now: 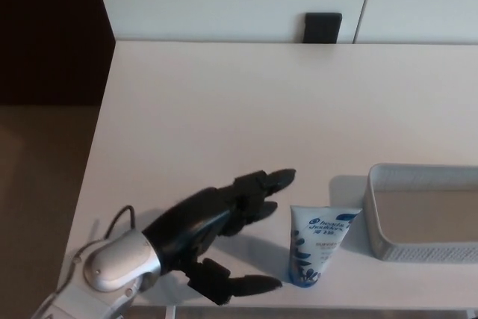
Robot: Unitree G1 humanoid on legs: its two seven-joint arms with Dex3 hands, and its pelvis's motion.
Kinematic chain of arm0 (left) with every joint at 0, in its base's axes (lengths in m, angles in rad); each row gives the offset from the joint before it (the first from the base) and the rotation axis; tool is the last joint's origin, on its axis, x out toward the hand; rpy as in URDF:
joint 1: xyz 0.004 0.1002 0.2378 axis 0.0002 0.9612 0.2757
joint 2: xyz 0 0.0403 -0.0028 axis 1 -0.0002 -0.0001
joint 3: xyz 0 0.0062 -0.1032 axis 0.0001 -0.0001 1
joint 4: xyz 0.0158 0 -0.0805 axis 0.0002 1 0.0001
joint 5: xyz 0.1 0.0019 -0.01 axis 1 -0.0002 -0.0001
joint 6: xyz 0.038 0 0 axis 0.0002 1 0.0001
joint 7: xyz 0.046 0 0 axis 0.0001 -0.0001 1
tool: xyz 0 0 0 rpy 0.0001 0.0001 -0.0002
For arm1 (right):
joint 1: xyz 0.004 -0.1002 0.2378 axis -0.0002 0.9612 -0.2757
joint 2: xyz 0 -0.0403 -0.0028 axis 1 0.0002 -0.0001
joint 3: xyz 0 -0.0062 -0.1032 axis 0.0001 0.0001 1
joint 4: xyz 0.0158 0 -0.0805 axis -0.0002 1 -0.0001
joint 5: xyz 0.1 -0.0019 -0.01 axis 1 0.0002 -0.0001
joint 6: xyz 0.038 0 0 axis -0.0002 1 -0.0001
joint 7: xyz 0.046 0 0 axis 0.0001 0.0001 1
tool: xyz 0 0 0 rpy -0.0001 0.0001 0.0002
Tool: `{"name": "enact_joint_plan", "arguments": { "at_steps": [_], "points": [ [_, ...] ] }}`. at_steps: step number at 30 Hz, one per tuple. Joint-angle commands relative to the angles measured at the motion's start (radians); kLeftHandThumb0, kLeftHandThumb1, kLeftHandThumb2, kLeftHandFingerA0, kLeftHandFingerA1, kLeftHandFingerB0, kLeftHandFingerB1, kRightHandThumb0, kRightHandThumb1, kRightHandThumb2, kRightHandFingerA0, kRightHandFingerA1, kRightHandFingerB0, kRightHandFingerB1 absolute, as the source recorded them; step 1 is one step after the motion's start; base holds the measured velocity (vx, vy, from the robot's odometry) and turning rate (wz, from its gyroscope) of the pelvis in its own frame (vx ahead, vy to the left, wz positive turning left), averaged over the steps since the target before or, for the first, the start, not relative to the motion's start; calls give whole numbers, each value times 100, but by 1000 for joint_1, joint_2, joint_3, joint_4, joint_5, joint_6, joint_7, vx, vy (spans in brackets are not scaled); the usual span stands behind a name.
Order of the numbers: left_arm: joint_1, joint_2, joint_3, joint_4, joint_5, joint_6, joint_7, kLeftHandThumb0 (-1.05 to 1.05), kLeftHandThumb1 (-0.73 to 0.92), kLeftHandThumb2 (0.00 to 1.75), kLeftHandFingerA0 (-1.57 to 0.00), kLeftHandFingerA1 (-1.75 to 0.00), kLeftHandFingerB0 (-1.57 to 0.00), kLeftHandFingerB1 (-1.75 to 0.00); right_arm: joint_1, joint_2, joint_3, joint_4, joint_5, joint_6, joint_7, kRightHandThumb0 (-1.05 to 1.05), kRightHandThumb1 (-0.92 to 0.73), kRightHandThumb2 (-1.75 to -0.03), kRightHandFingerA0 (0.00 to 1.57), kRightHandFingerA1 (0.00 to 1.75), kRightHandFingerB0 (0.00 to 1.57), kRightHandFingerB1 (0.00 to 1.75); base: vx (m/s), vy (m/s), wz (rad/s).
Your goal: The robot walks towards a table in front, picks a shampoo with left hand and puts it in a small grey container
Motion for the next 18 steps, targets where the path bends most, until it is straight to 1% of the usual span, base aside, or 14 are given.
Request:
{"name": "enact_joint_plan", "arguments": {
  "at_steps": [1,3,4,6,11,12,13,18],
  "points": [
    [9,-15,-16,14,39,24,-5,-68,39,74,0,-17,0,0,-3,0,2,-6,-3,-5,6,-30,-61,-58,65,42,47,36,0,0,0],
    [10,-20,-20,15,44,26,-5,-68,39,74,0,-17,0,0,-3,0,1,-9,-2,-6,7,-29,-61,-58,64,43,47,36,0,0,0],
    [13,-26,-22,14,40,28,-7,-64,36,71,0,-16,0,0,-2,1,3,-11,-4,-7,5,-30,-62,-58,64,42,46,36,0,0,0],
    [18,-38,-26,13,34,33,-8,-62,35,70,0,-15,0,0,-3,2,7,-14,-8,-8,1,-30,-61,-58,64,42,46,36,0,0,0],
    [25,-48,-33,13,53,31,-3,-61,35,69,0,-17,0,0,-4,3,11,-15,-10,-5,-3,-30,-61,-58,64,42,47,36,0,0,0],
    [37,-56,-46,20,75,-5,12,-55,31,66,0,-20,0,-2,-1,4,15,-19,-14,-12,-2,-29,-63,-59,63,42,46,36,0,0,0],
    [46,-61,-53,22,90,-28,24,-49,29,67,0,-26,0,-10,3,4,18,-24,-16,-17,-1,-29,-64,-59,62,42,45,36,0,0,0],
    [55,-68,-54,22,108,-41,30,-49,29,67,0,-26,0,-10,8,5,22,-32,-17,-19,-1,-29,-64,-59,62,42,45,36,0,0,0]
  ]
}}
